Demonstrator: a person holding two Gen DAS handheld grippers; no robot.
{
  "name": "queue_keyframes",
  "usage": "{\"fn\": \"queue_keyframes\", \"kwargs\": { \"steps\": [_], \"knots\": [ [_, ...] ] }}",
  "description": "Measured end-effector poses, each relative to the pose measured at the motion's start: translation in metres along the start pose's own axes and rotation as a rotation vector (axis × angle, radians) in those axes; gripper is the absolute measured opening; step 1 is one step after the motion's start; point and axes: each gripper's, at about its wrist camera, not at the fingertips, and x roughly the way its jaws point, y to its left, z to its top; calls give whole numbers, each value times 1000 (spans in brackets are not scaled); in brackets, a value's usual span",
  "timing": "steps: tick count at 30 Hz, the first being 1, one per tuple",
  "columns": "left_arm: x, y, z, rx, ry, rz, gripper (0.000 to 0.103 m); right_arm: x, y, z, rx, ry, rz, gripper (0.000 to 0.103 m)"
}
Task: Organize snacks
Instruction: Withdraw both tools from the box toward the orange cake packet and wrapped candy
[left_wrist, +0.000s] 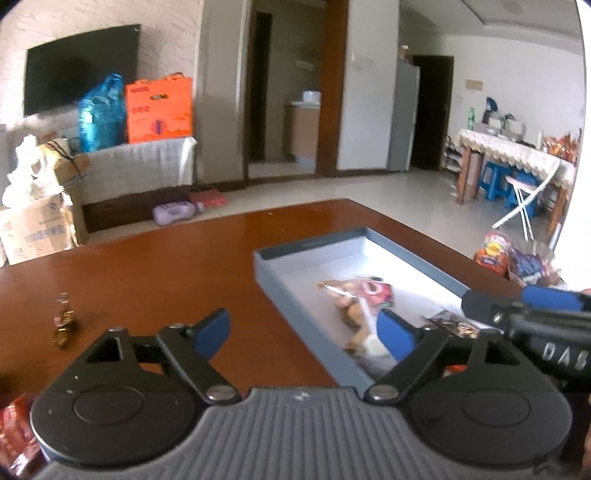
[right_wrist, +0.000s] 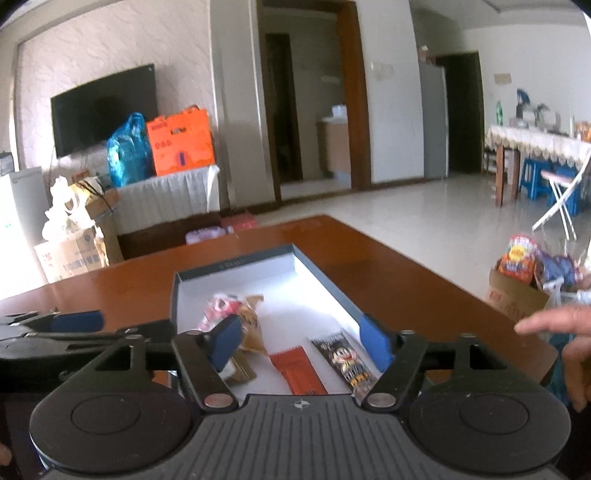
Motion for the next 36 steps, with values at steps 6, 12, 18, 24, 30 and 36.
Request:
{"fn": "queue_keyframes", "kwargs": {
  "steps": [6, 12, 18, 24, 30, 36],
  "knots": [
    [-37, 29, -7, -8, -17, 46, 93, -12, 16, 3, -44, -45, 62, 84],
    [-79, 60, -15, -34, -37, 140, 97, -28, 42, 7, -93, -96, 143, 90],
    [-129, 99, -29, -25, -44, 244, 101, -36, 90, 3, -183, -79, 248, 98],
    [-161, 149, -57, -45, -15, 361, 102, -31, 147, -8, -258, -24, 337, 98],
    [-161, 188, -84, -75, 41, 396, 102, -17, 195, -21, -325, 51, 362, 98],
    [-140, 206, -94, -105, 80, 369, 102, 6, 212, -28, -330, 116, 345, 98]
  ]
}}
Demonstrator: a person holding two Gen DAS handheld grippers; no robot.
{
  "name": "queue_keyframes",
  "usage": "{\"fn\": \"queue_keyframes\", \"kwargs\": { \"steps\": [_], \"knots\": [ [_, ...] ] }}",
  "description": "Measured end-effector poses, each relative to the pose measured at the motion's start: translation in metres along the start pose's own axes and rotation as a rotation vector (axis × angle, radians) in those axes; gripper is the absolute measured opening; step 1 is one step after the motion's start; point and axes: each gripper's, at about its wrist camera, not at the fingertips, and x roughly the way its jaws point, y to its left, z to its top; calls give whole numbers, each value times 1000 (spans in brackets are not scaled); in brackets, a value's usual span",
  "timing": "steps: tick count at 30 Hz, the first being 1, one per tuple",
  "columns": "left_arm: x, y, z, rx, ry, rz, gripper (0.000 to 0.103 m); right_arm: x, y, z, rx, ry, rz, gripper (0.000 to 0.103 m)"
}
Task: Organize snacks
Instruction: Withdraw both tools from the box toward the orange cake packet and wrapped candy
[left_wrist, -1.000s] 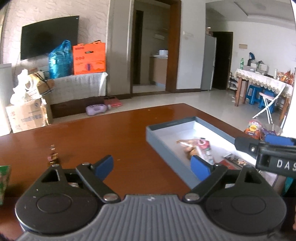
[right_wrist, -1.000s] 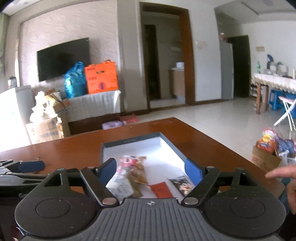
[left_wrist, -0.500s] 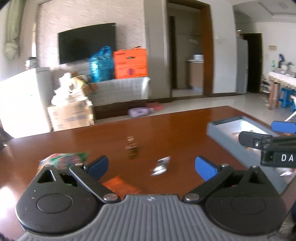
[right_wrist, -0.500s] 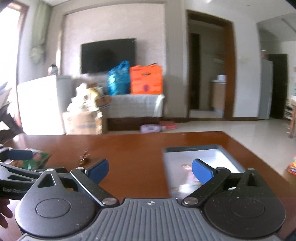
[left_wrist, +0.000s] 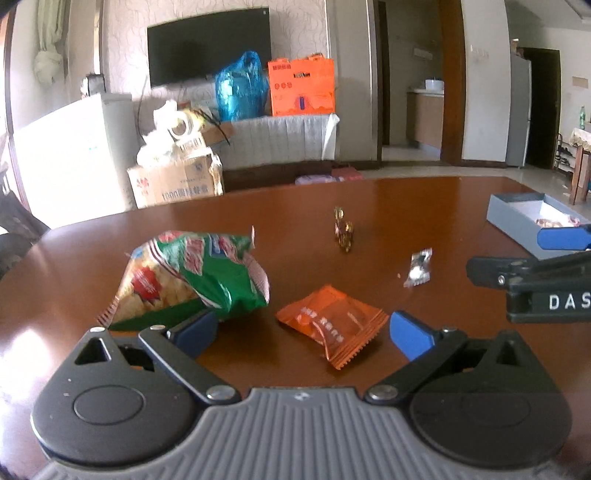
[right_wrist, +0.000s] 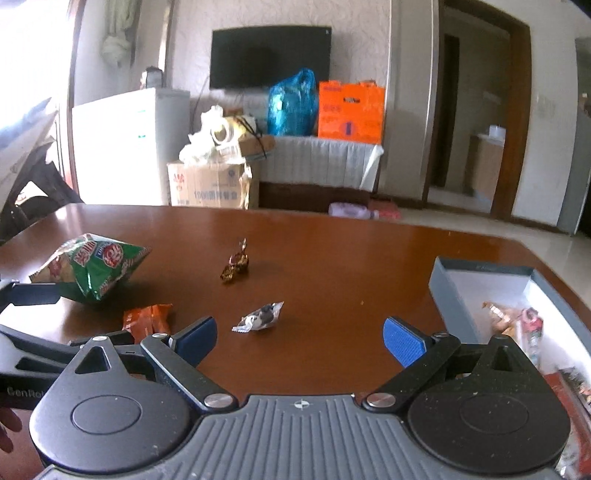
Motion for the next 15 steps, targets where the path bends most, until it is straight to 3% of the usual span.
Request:
{"fn": "queue_keyframes", "kwargs": {
  "steps": [5, 15],
  "knots": [
    [16, -5, 9, -16, 3, -22, 102, 12, -5, -3, 23, 33, -9, 98],
    [60, -10, 19, -69, 65, 18, 102, 26, -16, 1, 39, 35, -20, 98]
  ]
}}
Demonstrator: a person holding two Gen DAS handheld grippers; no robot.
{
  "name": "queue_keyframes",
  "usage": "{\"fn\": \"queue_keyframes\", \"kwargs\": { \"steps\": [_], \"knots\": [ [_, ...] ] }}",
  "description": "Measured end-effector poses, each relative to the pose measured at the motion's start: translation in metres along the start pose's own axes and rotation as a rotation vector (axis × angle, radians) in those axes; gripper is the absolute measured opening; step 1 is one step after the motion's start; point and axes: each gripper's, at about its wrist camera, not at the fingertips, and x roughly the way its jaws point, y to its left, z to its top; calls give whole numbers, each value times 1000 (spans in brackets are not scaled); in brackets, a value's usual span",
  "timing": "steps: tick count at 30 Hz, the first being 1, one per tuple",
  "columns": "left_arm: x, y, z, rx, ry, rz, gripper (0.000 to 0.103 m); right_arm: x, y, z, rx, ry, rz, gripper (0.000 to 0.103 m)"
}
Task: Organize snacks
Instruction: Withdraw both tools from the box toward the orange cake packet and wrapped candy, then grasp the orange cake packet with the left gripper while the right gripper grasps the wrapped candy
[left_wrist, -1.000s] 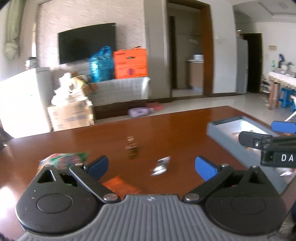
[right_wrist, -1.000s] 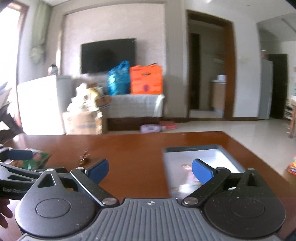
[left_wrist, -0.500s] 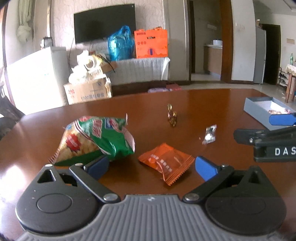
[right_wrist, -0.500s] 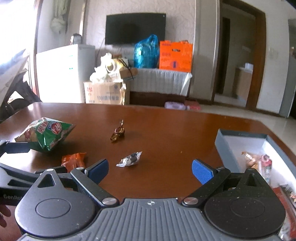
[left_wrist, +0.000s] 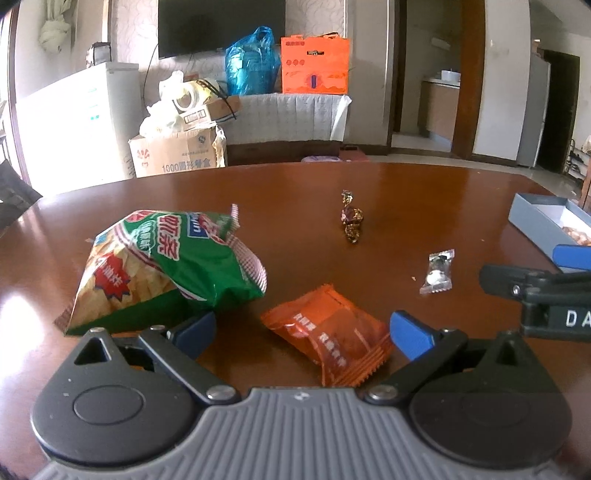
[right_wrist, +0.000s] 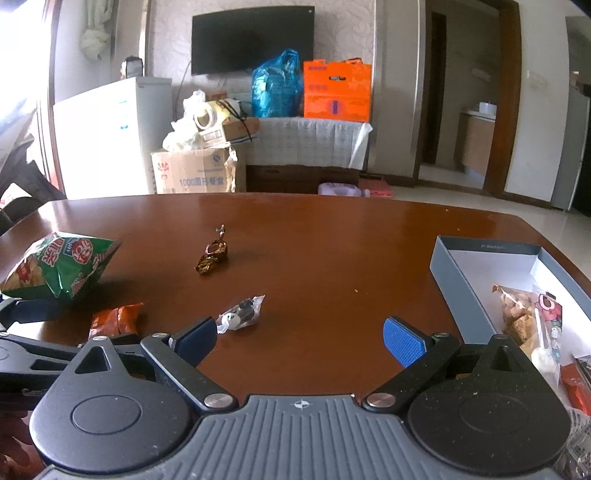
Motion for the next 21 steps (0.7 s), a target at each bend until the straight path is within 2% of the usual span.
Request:
{"fn": "queue_keyframes", "kwargs": {
  "steps": [6, 14, 21],
  "knots": [
    [20, -8, 5, 3, 68, 3, 102, 8, 1, 3, 9, 6, -2, 98],
    [19, 16, 2, -14, 64, 27, 102, 24, 18, 6, -24, 25, -1, 98],
    [20, 27, 1, -8, 64, 17, 102, 44, 27, 7, -28, 69, 10, 98]
  ]
}}
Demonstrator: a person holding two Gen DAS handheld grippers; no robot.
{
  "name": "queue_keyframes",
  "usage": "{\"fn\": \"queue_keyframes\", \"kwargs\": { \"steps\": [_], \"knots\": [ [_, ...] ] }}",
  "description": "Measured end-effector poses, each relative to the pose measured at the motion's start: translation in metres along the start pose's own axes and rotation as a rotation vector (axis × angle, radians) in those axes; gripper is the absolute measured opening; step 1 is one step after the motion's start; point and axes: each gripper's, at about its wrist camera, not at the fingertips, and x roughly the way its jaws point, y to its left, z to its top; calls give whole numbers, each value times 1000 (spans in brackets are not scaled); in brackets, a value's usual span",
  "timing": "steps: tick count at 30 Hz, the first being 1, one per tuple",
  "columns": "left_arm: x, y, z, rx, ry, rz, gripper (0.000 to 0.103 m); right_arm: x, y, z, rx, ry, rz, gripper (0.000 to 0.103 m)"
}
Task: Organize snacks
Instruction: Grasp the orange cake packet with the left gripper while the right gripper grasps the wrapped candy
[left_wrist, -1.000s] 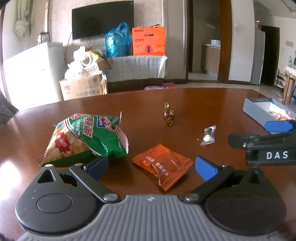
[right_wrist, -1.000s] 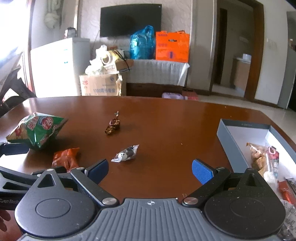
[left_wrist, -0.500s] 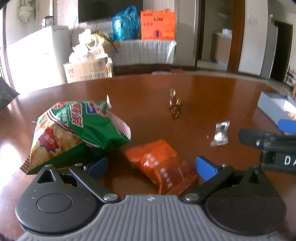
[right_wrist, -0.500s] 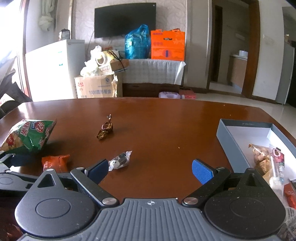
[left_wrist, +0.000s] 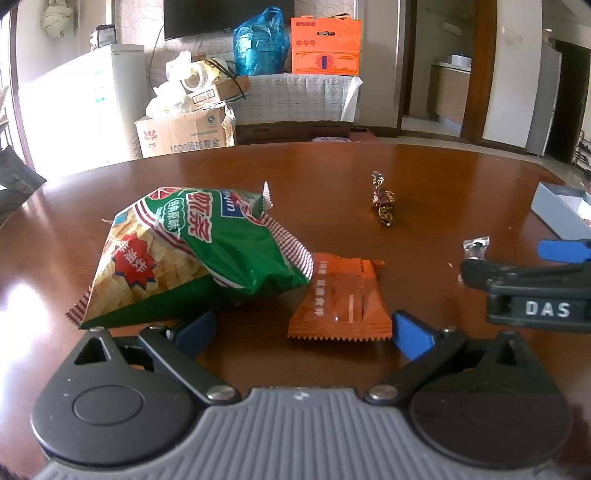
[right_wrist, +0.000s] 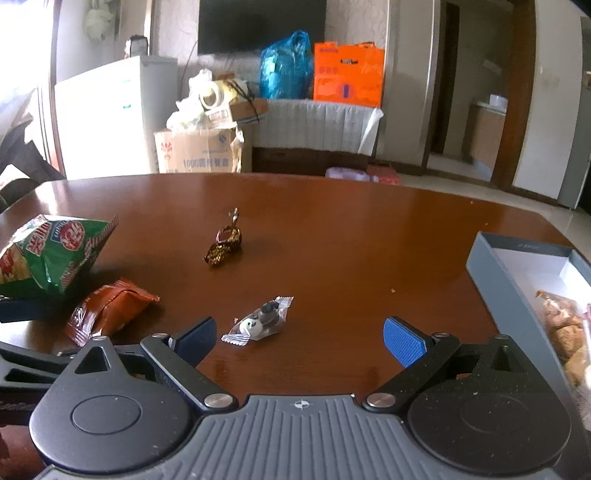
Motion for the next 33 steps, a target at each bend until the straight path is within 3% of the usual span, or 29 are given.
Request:
{"fn": "queue_keyframes", "kwargs": {
  "steps": [22, 27, 33],
  "knots": [
    [28, 9, 20, 23, -2, -50, 101, 22, -1, 10, -1, 47, 52, 96],
    [28, 4, 22, 51, -11, -67, 95, 17, 0, 8, -16, 33, 70, 80],
    [28, 2, 24, 63, -24, -87, 84, 13, -1, 7, -31, 26, 83, 71]
  ]
}}
